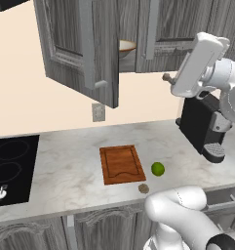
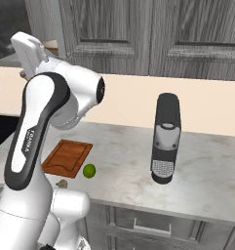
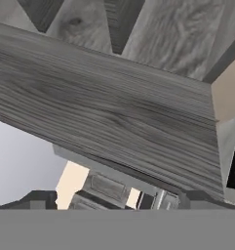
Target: Open the cabinet. Place the bowl and condiment on the counter. Then place the lime and garlic on the cutting board.
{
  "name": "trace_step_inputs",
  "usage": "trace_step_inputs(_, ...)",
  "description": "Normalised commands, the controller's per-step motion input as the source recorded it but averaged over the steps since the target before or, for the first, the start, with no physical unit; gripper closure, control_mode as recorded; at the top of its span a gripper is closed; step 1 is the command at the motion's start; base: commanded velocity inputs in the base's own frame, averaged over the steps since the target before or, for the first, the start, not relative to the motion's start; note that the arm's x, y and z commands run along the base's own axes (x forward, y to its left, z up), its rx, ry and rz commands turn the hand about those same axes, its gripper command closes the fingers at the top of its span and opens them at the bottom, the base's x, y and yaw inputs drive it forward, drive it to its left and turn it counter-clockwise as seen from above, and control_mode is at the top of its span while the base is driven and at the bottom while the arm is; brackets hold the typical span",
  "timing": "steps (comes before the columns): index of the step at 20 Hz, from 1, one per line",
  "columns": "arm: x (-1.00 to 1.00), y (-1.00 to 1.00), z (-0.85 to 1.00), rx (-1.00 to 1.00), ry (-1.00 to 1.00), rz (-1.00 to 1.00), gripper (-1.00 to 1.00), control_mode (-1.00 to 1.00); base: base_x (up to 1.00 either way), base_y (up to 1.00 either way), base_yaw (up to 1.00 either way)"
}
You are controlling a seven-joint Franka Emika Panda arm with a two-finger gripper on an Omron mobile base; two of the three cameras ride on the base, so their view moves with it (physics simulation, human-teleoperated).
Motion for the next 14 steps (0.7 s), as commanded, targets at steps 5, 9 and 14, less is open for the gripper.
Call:
trace_step_inputs(5, 0.20, 0.17, 0.00, -0.02, 0.00, 0.05, -1.00, -1.00, 0.00, 0.00, 0.00)
trace_step_inputs(9, 0.30, 0.20, -0.04, 0.00, 0.00, 0.04, -1.00, -1.00, 0.00, 0.00, 0.00)
trace_step_inputs(14, 0.32, 0.28, -0.14, 0.00, 0.00, 0.02, -1.00, -1.00, 0.00, 0.00, 0.00)
